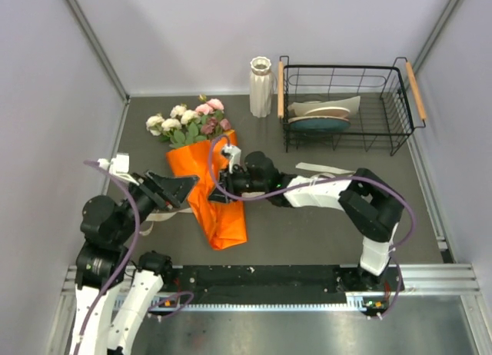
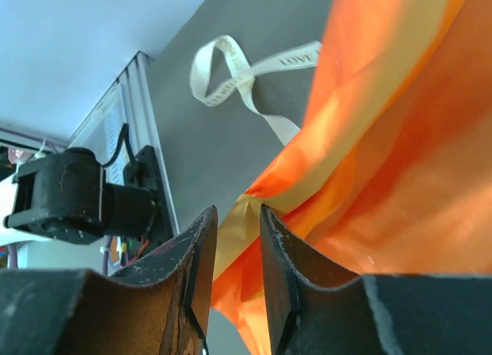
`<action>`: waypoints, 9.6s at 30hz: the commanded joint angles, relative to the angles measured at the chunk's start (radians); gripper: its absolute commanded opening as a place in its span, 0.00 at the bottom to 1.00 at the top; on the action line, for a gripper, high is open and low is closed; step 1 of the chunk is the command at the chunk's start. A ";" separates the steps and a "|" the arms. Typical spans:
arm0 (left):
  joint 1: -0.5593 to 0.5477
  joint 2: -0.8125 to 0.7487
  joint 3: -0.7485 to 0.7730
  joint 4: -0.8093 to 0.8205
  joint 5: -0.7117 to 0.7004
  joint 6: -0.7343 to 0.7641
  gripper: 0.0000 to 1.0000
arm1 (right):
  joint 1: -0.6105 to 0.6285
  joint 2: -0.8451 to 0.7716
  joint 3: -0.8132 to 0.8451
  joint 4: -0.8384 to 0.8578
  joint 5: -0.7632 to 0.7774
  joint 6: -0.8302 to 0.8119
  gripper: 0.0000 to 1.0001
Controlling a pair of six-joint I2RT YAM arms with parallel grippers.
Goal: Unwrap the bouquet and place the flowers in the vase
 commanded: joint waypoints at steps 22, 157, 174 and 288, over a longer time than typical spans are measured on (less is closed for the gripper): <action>-0.002 0.032 0.369 -0.476 -0.668 0.196 0.83 | 0.206 0.090 0.458 -0.381 -0.032 -0.209 0.87; -0.022 0.220 -0.305 0.011 0.667 0.181 0.92 | -0.113 -0.240 -0.062 -0.421 -0.092 0.035 0.89; -0.020 0.472 -0.013 -0.002 0.133 0.097 0.92 | 0.020 -0.466 -0.522 -0.376 0.116 0.052 0.91; -0.177 1.348 0.289 -0.034 -0.274 0.379 0.14 | -0.223 -0.389 -0.180 -0.528 0.106 -0.076 0.73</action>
